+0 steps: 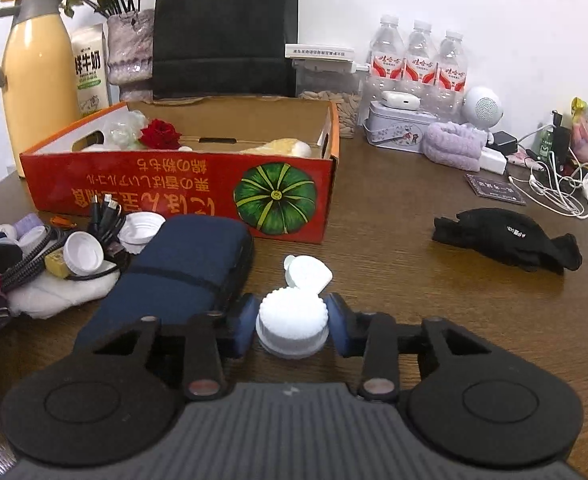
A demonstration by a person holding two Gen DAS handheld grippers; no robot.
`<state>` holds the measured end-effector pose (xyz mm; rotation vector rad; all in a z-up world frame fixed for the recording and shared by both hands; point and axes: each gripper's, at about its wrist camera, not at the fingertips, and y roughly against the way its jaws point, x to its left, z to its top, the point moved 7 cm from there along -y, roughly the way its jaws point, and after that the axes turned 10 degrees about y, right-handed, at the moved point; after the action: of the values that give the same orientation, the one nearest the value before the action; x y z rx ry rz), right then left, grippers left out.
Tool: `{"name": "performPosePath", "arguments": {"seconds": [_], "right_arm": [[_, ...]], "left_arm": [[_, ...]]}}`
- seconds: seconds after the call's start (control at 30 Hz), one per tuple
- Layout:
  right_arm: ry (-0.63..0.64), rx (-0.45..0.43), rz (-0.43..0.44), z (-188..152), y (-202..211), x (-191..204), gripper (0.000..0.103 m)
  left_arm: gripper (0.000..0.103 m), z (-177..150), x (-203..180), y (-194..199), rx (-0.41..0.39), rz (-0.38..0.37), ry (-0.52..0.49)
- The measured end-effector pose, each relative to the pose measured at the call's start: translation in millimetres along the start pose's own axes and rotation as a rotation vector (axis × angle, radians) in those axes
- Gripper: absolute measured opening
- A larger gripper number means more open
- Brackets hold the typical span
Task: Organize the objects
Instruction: 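Grasp a white cap with the right tool while the left grasps a round lid, then drop the white cap into the box with the right tool while the left drops the lid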
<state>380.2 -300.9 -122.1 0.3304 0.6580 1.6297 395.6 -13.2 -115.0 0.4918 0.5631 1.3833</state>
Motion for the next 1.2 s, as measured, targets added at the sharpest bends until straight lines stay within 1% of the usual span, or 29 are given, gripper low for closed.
{"name": "performPosePath", "arguments": {"seconds": [0.1, 0.2, 0.33, 0.43, 0.5, 0.57, 0.63, 0.77, 0.87, 0.97, 1.1, 1.2], "right_arm": [[-0.022, -0.018, -0.001, 0, 7, -3, 0.039], [-0.023, -0.044, -0.006, 0, 24, -2, 0.039], [-0.006, -0.093, 0.015, -2, 67, 9, 0.039], [-0.028, -0.144, 0.043, -7, 104, 19, 0.039], [-0.036, -0.163, 0.061, -11, 125, 26, 0.039], [-0.03, -0.181, 0.078, -16, 148, 36, 0.039], [-0.006, -0.189, 0.104, -24, 169, 46, 0.039], [0.03, -0.191, 0.139, -42, 209, 61, 0.039], [0.039, -0.196, 0.16, -52, 232, 70, 0.039], [0.034, -0.193, 0.154, -56, 240, 72, 0.039], [0.023, -0.193, 0.131, -51, 235, 67, 0.039], [0.033, -0.204, 0.126, -39, 224, 61, 0.039]], "left_arm": [[0.027, 0, 0, 10, -0.017, 0.022, 0.009], [0.027, 2, -5, 39, -0.071, 0.002, 0.001], [0.027, -2, -11, 92, -0.137, -0.023, 0.019], [0.027, -13, -15, 126, -0.179, 0.001, 0.029], [0.027, -23, -18, 144, -0.184, 0.006, 0.047], [0.027, -35, -24, 166, -0.185, -0.024, 0.065], [0.027, -46, -27, 188, -0.193, -0.054, 0.057], [0.027, -60, -25, 222, -0.215, -0.045, 0.049], [0.027, -65, -23, 236, -0.222, -0.06, 0.059], [0.027, -64, -22, 237, -0.231, -0.061, 0.068], [0.027, -54, -17, 223, -0.222, -0.058, 0.095], [0.027, -28, -13, 202, -0.208, -0.087, 0.091]]}}
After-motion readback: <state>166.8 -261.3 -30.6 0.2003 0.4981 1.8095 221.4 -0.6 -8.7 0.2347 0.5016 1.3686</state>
